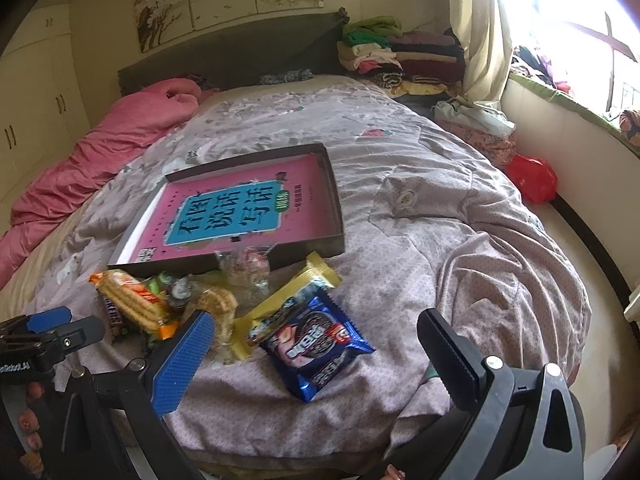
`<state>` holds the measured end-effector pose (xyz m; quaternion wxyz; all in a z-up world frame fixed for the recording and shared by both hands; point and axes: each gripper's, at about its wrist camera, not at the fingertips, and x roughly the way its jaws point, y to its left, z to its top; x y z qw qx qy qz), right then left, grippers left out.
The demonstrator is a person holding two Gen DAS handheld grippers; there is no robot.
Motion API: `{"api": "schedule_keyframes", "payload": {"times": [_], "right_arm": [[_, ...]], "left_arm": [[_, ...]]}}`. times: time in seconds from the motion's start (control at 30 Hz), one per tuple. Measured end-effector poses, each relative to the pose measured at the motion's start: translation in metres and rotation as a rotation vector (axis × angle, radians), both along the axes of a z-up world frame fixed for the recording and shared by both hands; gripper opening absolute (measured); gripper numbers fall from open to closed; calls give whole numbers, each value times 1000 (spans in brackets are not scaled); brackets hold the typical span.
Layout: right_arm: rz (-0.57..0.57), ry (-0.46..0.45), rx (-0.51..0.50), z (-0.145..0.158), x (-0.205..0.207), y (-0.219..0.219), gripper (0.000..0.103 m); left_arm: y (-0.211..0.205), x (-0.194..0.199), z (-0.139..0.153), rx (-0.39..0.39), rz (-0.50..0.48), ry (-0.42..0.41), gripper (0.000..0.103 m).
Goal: Organize snacks
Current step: 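Grasp the orange wafer pack with the left tool while the right tool grasps the blue cookie pack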
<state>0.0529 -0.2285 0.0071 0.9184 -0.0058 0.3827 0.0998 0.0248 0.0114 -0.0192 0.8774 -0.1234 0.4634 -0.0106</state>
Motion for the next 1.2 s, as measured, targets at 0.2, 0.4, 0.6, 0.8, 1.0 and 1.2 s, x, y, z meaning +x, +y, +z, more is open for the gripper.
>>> {"api": "schedule_keyframes", "payload": {"times": [0.2,0.4,0.6,0.8,1.0,1.2], "right_arm": [[71,103,-28,-14,21,1,102],[110,141,-135,-23,31,8,102],[144,174,-161,-30,34,9,102],[143,188,-152,-31,36,8,102],[138,205,-177,-34,40,6,102],[240,204,-249,-38,41,21,102]], "left_arm": [[-2,13,-5,-28,6,15,98],[-3,22,-10,-56,3,33,98],[-3,26,-11,-61,9,36,98],[0,31,-11,-84,22,36,98],[4,37,-14,-125,41,46,94],[5,43,-18,-156,58,61,92]]}}
